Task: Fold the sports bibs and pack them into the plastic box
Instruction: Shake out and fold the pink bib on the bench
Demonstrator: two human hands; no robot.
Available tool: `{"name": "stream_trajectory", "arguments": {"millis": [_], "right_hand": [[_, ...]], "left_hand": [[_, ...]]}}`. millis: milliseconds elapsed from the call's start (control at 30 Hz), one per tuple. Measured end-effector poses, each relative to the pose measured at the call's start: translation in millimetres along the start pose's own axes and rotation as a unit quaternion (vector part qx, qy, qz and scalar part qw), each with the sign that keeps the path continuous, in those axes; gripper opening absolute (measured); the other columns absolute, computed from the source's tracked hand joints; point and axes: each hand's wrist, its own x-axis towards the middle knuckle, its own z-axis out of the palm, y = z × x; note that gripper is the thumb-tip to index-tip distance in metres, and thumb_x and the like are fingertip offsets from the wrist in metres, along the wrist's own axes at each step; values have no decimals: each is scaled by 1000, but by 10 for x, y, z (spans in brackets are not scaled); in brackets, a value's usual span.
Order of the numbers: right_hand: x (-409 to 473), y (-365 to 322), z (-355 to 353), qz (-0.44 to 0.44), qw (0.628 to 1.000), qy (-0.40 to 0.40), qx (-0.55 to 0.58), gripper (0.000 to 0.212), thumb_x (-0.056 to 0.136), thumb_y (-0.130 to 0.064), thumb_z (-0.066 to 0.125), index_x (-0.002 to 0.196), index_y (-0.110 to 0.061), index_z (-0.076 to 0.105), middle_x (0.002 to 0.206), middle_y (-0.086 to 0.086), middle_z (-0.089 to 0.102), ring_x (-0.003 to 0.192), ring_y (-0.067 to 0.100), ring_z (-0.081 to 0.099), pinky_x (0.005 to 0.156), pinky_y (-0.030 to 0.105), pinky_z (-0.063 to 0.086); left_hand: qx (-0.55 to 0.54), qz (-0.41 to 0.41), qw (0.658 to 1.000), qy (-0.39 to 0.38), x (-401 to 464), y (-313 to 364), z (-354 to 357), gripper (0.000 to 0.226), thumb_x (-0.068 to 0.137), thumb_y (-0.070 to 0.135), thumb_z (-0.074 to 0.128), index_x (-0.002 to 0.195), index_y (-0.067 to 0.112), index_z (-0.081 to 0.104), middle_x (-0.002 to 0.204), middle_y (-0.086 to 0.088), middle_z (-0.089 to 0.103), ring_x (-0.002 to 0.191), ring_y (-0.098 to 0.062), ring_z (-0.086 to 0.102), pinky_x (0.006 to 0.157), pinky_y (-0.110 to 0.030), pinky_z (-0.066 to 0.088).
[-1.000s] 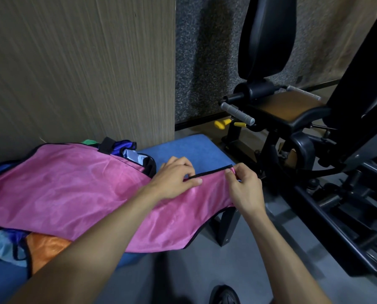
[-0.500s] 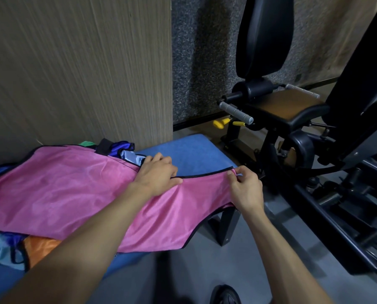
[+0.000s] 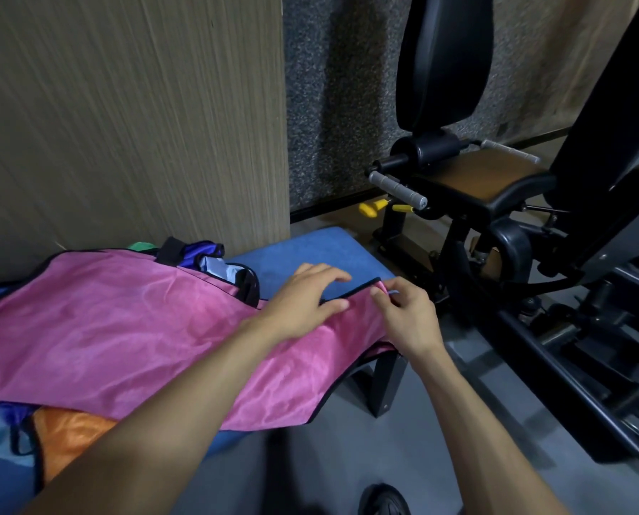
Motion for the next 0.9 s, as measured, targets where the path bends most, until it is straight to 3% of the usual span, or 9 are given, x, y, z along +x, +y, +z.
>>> {"name": "stream_trajectory", "arguments": {"millis": [133,267,367,467,567,633,767,900], "right_hand": [[9,9,-12,-44,995,-63,58,17,101,-27,60,92,-22,74,85,-2,76,84,17,72,80,39,56],[59,92,-107,39,990,-62,123,33,101,-35,58,84,-11,73,79,9,73,68,25,67,73,50,58],[161,327,-190,119,992,46,-13,22,92,-32,60,78,-18,70,77,6,74,78,31,71,78,47,59],[165,470,-188,193,974,-4,-122,26,87,-41,68,84,-15,66,90,11,73,89,33,69,83,41,58],[142,465,-137,222,969,-55,-95,45,82,-53,76,89,-11,64,83,9,71,71,29,72,73,42,63],[122,431,-102,240,966,-85,-50,44,82,-49,79,88,-8,62,77,10,72,66,27,74,63,40,64],[131,452,-53,231,967,-95,-51,33,75,-29,87,74,-10,60,66,9,65,61,32,70,61,40,64],[158,467,-61,213,971,-109,2,31,70,-16,92,80,-11,62,67,5,57,57,21,53,52,29,45]], "left_hand": [[-172,-17,984,-49,131,187,78,31,102,35,59,133,33,58,130,18,63,125,-1,54,107,-28,42],[-203,-24,978,-36,130,136,80,10,99,37,57,101,30,63,96,8,68,93,-14,64,91,-50,51],[-256,-24,966,-30,102,96,27,13,98,36,56,97,26,63,90,5,65,86,-15,60,87,-45,49],[-323,-48,945,-29,85,127,-70,17,96,29,55,97,14,63,85,3,59,81,-13,54,78,-31,43],[-407,-104,907,-2,82,185,-152,25,84,22,52,90,-2,57,79,-8,48,73,-15,45,68,-30,34],[-420,-116,900,11,96,219,-190,30,77,20,49,85,-8,52,77,-8,43,68,-14,40,64,-32,29],[-402,-124,907,-3,93,273,-236,16,74,21,44,70,9,54,64,1,44,58,-8,40,56,-25,32],[-352,-116,928,-31,114,265,-210,20,77,24,41,62,17,53,61,3,46,57,-10,40,59,-27,33]]}}
